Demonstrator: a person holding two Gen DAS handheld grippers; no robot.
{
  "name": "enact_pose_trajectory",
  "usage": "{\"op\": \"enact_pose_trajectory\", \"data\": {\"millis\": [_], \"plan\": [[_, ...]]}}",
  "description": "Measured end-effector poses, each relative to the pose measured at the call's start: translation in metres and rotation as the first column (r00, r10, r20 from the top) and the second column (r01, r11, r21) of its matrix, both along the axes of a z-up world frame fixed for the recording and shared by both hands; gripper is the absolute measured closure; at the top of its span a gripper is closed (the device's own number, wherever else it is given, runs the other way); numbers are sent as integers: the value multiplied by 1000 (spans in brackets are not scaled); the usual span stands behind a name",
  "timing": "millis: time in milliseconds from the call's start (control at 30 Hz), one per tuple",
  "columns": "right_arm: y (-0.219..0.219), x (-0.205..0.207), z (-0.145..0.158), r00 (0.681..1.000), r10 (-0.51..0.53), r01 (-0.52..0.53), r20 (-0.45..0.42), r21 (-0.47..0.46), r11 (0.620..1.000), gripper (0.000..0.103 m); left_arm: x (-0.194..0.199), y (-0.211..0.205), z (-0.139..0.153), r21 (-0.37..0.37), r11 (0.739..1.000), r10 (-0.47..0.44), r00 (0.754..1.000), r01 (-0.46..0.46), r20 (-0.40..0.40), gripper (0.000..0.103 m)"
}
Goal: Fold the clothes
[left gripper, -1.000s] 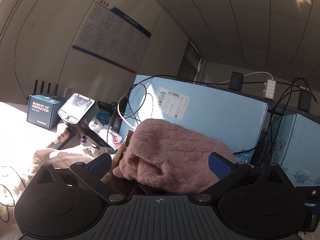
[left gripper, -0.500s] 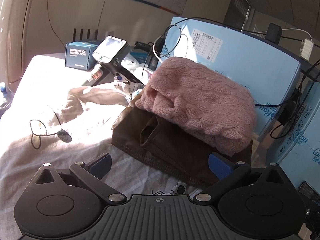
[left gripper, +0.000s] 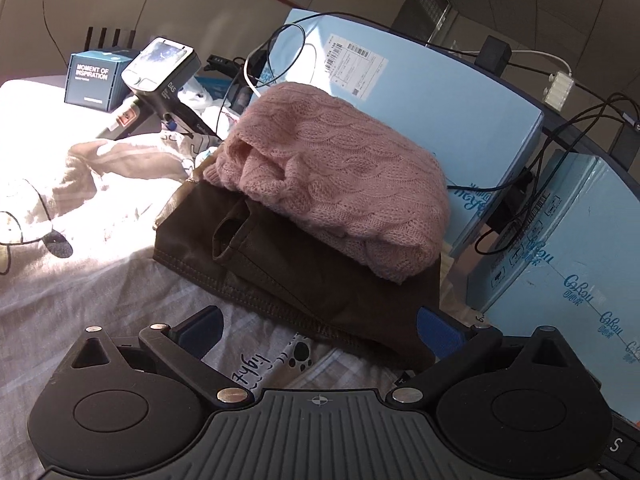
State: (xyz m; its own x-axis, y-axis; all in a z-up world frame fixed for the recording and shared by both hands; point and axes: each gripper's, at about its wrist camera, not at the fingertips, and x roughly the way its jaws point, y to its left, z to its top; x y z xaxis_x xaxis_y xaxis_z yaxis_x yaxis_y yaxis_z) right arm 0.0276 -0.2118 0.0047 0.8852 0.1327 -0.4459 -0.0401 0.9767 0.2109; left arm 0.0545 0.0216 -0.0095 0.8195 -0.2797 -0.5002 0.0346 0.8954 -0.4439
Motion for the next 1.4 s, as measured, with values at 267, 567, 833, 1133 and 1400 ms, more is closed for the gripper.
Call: {"op": "enact_pose_trajectory", "data": {"millis": [267,567,833,1133,1400], "plan": [[3,-7,-1,997,32,-34,71,19,999,0,-2,10,0,9,998,66,996,-67,65,0],[10,-7,-3,995,67,-67,77,-1,998,0,3,-2,-7,178,955,234,971,-237,42,0],[13,-8,-6,993,93,-93,78,-7,996,0,-5,-12,-7,225,940,237,965,-256,108,0],[15,-8,-7,991,104,-104,79,-14,995,0,-6,-18,-8,244,941,213,970,-236,119,0],[15,-8,-8,991,107,-106,75,-16,994,0,-5,-18,-8,240,942,213,970,-236,116,0]]}}
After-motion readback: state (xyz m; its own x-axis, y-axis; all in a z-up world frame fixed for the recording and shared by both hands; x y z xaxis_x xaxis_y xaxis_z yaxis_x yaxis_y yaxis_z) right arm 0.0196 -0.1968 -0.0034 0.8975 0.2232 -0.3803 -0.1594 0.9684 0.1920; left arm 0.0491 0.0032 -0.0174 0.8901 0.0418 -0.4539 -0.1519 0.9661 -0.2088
